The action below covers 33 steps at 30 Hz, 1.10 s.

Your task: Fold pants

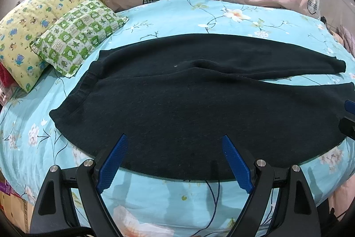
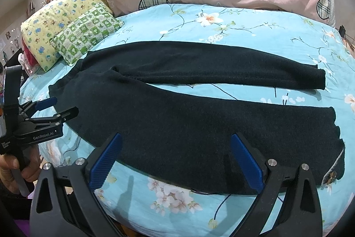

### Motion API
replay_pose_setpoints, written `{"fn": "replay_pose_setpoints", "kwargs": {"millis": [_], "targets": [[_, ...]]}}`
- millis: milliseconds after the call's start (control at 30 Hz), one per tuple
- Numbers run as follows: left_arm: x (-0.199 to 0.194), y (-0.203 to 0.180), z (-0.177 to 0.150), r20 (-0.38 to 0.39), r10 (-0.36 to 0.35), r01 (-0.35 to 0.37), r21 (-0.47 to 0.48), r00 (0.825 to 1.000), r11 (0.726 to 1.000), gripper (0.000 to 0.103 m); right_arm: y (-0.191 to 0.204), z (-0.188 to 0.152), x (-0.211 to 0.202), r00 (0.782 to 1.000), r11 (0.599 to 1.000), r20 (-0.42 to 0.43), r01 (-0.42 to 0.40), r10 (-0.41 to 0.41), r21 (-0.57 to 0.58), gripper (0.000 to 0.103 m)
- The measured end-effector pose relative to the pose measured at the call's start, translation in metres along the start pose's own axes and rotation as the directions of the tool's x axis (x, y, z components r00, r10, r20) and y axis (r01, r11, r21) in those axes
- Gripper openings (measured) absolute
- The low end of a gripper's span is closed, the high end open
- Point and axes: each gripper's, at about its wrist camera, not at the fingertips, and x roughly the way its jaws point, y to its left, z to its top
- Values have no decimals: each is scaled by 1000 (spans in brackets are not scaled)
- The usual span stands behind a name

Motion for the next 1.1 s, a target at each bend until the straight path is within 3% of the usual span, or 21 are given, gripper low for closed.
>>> {"fn": "replay_pose_setpoints", "kwargs": {"millis": [267,567,867,1100], "targets": [[1,-3,-2,-7,-15,15,9,1000,1000,87,0,0,-1,1000,1000,0,-2,2,3,98],[5,-3,2,-22,-80,81,31,997,996,87,-1,2,-2,1000,1000,5,-9,9,14,98],[13,-9,33,-31,-181,183,86,983,979,87,-35,15,-9,1000,996,19,3,-4,89,98],[25,-20,74,-35,-260,262,151,965,953,87,-72,34,-13,999,991,29,32,-36,128,98]]}}
